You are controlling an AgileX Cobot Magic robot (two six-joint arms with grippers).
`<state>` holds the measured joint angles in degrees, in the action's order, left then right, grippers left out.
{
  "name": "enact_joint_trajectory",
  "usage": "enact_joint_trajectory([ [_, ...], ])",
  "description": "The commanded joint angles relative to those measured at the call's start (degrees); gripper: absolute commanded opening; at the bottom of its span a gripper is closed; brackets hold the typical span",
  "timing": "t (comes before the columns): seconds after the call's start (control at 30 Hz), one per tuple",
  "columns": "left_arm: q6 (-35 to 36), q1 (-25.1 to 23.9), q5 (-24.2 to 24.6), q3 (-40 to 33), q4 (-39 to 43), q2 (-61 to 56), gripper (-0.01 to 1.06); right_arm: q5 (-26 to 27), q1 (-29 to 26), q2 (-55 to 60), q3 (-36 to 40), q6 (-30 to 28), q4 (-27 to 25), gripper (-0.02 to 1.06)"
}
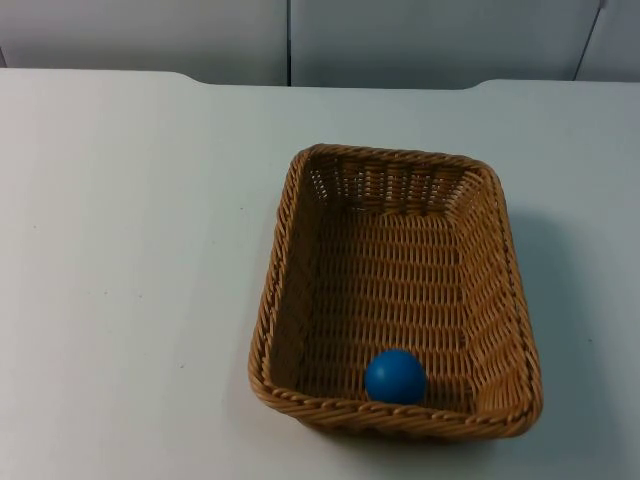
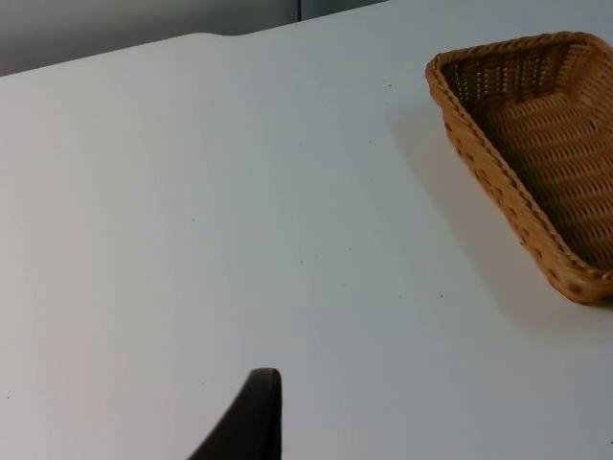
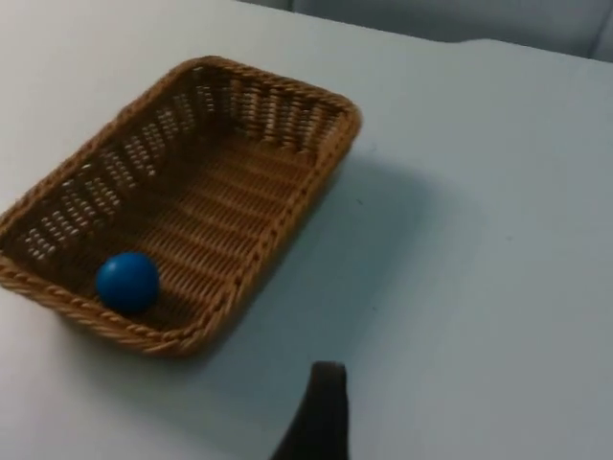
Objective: Pick up the basket with the left hand and place the ball into the basket with the right hand.
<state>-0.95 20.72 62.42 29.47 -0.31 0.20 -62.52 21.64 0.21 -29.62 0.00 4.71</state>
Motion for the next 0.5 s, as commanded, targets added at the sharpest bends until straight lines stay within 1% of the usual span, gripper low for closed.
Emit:
enact_joint_trajectory([
  [0.0, 0.49, -0.01, -0.64, -0.18, -0.51, -0.2, 1.05, 0.86, -4.23, -0.21, 0.6, -0.37, 0.34, 0.76],
  [0.07, 0.49, -0.01, -0.64, -0.18, -0.51, -0.2, 1.05, 0.86, -8.4, -0.21, 0.6, -0.37, 0.34, 0.76],
  [0.1, 0.49, -0.01, -0.64, -0.18, -0.51, -0.2, 1.05, 0.86, -8.4, -0.21, 0.6, -0.37, 0.34, 0.76],
  [0.23, 0.49, -0.01, -0.64, -0.18, -0.51, -0.2, 1.05, 0.86, -14.47, -0.21, 0.6, -0.37, 0.34, 0.76],
  [0.27, 0.49, -0.01, -0.64, -0.18, -0.51, -0.2, 1.05, 0.86, -14.47, -0.21, 0.6, -0.37, 0.34, 0.76],
  [0.4, 0.49, -0.01, -0.64, -0.18, -0.51, -0.2, 1.05, 0.86, -18.32, -0.21, 0.6, -0.37, 0.34, 0.76],
  [0.47, 0.49, -0.01, -0.64, -0.18, -0.51, -0.2, 1.05, 0.86, -18.87, -0.21, 0.6, -0.37, 0.34, 0.76],
])
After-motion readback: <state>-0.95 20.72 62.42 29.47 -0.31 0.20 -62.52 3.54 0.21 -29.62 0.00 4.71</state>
